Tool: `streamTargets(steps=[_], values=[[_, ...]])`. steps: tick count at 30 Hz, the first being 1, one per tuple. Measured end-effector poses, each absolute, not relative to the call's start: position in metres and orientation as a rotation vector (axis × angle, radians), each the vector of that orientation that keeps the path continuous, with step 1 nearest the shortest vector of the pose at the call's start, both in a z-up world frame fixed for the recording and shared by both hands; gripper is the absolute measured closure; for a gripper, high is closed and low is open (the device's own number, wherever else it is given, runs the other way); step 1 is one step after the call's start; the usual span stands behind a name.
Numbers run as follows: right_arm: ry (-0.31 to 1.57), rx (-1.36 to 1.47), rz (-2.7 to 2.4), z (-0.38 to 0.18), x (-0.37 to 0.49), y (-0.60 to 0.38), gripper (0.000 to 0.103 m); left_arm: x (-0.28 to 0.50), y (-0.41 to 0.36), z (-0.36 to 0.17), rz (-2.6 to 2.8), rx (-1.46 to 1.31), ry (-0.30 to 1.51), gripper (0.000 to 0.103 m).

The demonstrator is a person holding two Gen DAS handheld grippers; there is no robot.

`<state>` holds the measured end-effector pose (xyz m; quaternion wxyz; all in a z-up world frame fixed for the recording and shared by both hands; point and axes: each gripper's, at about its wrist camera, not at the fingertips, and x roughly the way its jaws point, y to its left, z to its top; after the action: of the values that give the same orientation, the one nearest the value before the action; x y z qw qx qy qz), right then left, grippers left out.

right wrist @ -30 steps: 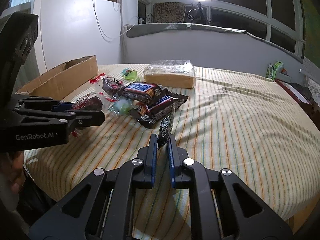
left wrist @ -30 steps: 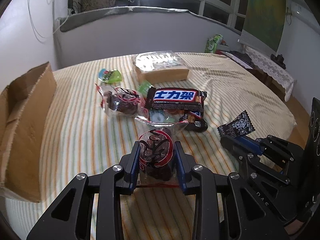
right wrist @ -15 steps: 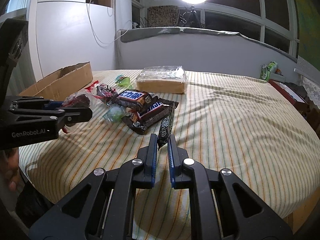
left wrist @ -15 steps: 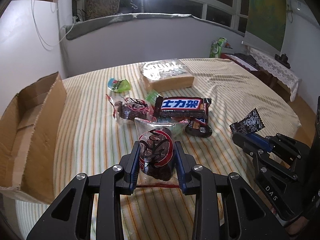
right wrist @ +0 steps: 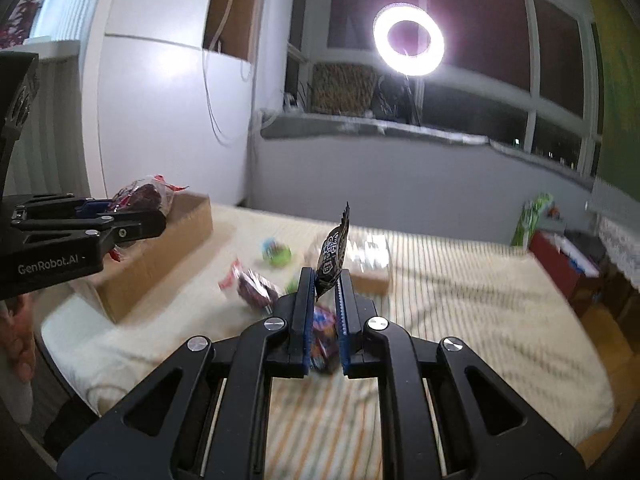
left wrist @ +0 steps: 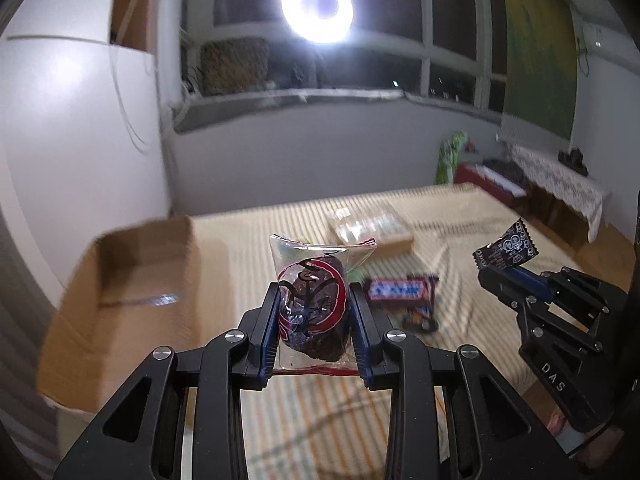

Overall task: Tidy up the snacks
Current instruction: 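Carry both held snacks to the cardboard box and open both tools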

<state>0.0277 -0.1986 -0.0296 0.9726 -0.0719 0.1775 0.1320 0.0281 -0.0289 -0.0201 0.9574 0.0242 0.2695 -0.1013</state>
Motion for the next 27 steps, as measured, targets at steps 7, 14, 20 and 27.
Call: streamTargets(steps=[7, 14, 20, 27], values=[[0.303, -0.195, 0.315, 0.0, 0.032, -0.158, 0.092, 0.02, 0.01, 0.014, -0.144, 0.007, 0.451, 0.073], [0.303, -0.252, 0.381, 0.006, 0.036, -0.11, 0.092, 0.017, 0.045, 0.015, -0.093, -0.036, 0.428, 0.073], [0.309, -0.282, 0.47, 0.001, 0.043, -0.064, 0.092, 0.012, 0.078, 0.009, -0.034, -0.073, 0.426, 0.073], [0.312, -0.299, 0.601, -0.008, 0.051, -0.007, 0.092, 0.005, 0.123, 0.001, 0.071, -0.103, 0.436, 0.073]])
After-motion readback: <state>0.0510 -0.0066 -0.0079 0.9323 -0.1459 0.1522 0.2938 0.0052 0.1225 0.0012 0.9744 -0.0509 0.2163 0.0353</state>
